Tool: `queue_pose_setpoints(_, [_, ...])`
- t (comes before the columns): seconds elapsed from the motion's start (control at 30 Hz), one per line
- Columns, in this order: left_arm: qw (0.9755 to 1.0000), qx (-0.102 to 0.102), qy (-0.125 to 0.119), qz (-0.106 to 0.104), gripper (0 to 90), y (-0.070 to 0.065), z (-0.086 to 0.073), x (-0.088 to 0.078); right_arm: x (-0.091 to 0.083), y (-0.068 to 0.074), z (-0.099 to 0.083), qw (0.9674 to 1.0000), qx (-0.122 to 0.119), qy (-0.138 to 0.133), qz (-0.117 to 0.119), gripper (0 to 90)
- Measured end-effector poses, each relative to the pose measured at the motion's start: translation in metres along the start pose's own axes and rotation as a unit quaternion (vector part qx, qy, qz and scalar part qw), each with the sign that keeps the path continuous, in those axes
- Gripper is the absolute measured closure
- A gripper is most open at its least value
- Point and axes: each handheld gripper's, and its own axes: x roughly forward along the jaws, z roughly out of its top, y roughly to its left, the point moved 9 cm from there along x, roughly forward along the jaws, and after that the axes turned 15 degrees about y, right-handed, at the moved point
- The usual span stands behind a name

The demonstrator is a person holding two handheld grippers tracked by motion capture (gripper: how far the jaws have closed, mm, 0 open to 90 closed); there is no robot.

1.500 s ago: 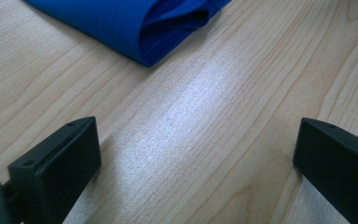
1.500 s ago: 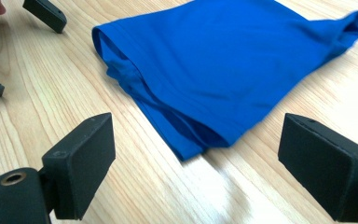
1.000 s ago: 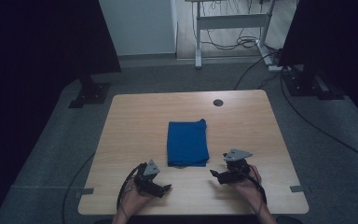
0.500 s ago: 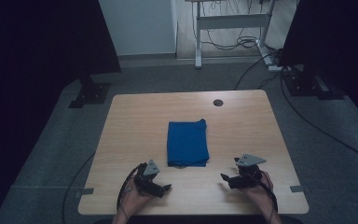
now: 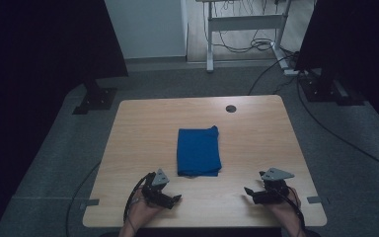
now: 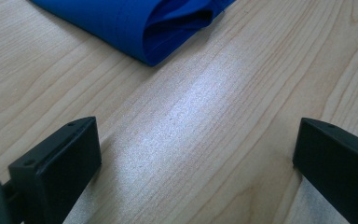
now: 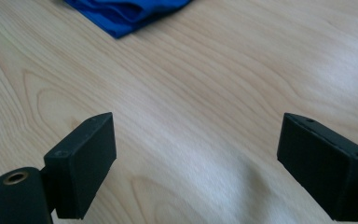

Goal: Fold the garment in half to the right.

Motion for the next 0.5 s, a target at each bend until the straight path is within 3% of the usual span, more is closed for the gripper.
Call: queue_pose_setpoints(0.5, [1.0, -0.001, -0.001, 0.001, 1.1, 0.0, 0.0, 0.0, -0.007, -0.011, -0.032, 0.9991, 0.01, 0.037, -0.018, 11.7])
